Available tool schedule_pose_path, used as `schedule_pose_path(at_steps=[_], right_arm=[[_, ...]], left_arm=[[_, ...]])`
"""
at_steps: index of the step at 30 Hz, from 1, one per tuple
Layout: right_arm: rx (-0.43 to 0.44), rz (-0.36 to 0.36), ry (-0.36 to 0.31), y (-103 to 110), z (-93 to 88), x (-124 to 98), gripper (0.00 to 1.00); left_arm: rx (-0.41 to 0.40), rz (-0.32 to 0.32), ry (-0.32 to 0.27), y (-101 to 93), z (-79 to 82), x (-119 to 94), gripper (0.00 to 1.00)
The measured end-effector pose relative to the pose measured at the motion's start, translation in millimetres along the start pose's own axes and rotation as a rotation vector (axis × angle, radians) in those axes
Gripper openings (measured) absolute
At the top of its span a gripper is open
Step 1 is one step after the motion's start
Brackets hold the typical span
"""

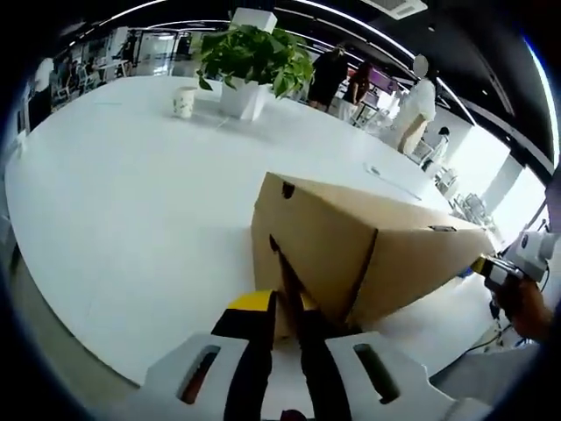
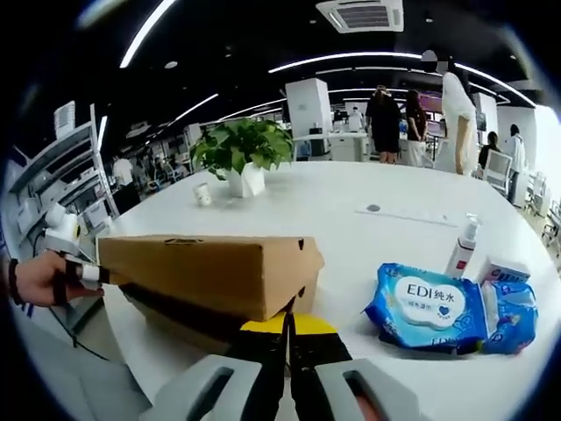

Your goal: Operate the shoe box by opening the lid, removing the specified soft item, and placing it in the target area until the item is outside and the box remains undamaged.

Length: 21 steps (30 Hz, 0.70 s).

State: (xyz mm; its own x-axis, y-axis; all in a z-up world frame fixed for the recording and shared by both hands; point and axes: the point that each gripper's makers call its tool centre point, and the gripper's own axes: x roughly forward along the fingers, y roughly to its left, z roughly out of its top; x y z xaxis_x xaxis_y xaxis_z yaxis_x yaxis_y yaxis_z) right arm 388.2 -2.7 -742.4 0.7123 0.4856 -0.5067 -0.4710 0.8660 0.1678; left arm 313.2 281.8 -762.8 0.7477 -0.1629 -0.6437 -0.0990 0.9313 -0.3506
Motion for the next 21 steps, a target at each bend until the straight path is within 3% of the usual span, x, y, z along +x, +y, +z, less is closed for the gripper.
schedule_pose_path(at_steps=[21], right_arm=[[0.012,0.026,0.007,6.1,-9.0,-1.7,0.0]], left_arm=[[0.045,-0.026,-0.026,-0.1,-3.3,-10.1,0.05]])
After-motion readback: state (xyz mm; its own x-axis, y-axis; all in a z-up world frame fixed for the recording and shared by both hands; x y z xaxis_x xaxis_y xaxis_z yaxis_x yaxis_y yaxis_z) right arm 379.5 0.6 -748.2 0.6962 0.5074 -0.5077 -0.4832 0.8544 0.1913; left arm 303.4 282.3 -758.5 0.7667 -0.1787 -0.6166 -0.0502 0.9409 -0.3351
